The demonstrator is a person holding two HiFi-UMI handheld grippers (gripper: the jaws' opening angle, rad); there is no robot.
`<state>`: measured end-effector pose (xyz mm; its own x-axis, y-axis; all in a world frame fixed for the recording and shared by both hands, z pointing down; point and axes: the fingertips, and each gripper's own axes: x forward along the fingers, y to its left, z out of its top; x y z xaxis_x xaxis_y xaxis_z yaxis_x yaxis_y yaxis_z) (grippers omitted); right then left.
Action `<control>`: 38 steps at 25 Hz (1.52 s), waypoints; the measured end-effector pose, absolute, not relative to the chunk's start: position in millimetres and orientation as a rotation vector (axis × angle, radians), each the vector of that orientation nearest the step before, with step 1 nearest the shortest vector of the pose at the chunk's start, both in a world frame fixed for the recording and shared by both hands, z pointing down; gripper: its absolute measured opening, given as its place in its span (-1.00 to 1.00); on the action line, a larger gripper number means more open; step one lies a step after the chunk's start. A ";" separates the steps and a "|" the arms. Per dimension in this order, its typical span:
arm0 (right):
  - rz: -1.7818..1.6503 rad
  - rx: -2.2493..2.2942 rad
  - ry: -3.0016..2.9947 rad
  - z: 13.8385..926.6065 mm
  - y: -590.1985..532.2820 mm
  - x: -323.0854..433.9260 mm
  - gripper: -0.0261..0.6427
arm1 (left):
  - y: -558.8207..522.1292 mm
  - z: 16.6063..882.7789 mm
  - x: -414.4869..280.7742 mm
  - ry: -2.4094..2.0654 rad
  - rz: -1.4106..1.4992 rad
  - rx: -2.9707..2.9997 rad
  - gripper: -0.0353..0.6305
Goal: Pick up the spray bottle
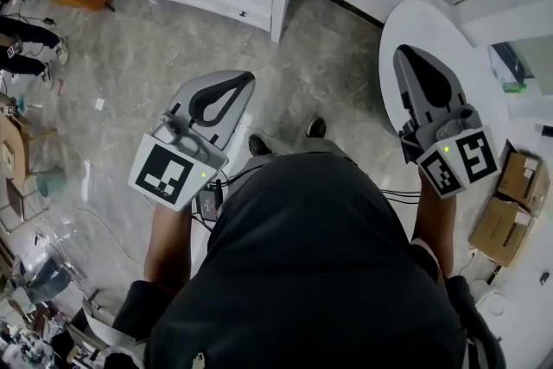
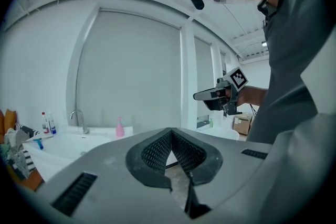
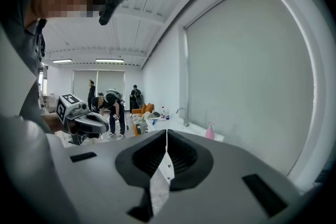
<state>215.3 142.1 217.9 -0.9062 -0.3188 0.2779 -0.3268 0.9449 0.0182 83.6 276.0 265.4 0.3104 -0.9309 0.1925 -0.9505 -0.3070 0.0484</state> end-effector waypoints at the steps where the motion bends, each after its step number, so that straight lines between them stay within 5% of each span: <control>1: 0.042 0.469 -2.826 217.4 134.2 215.3 -0.89 | 268.5 264.6 85.3 -1.758 0.196 2.413 -0.88; 25: 0.120 0.293 -2.930 228.5 -14.5 286.2 -0.89 | 134.8 246.2 183.7 -1.869 0.329 2.308 -0.88; 38: 0.156 0.492 -2.875 234.7 2.9 256.3 -0.89 | 139.2 251.9 133.2 -1.707 0.326 2.431 -0.88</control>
<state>256.3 2.9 234.7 -0.9196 -0.3160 0.2334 -0.3394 0.9382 -0.0670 133.2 139.2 251.9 0.3274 -0.9073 0.2640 -0.9407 -0.3393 0.0005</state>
